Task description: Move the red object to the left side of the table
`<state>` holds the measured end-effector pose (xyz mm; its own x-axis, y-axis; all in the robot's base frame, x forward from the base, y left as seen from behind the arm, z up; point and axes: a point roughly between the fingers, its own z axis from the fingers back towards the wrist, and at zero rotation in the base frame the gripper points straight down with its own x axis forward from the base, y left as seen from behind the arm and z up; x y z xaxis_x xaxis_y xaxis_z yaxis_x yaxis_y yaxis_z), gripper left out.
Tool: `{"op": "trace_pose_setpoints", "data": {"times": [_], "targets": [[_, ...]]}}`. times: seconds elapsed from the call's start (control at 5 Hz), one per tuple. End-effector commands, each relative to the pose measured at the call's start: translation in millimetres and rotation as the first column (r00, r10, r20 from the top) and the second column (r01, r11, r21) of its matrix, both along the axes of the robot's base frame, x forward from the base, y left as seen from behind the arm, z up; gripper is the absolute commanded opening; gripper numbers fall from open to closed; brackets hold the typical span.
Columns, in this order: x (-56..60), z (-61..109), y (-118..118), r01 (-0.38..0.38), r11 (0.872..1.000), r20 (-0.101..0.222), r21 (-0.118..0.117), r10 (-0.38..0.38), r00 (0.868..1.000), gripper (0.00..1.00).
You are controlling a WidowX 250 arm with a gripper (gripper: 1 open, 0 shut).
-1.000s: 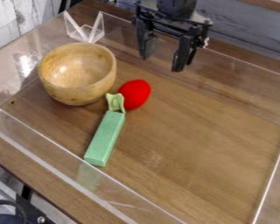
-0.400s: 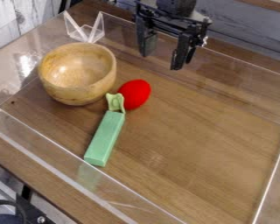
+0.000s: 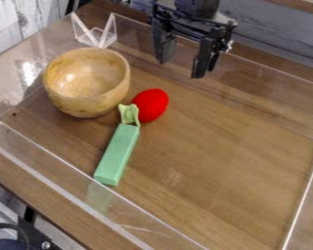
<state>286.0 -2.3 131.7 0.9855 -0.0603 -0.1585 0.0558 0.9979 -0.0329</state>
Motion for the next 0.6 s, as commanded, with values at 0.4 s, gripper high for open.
{"op": "trace_pose_setpoints", "data": {"times": [0.4], "targets": [[0.0, 16.2, -2.6, 0.012, 1.000, 0.057, -0.006, -0.012, 0.998, 1.00]]}}
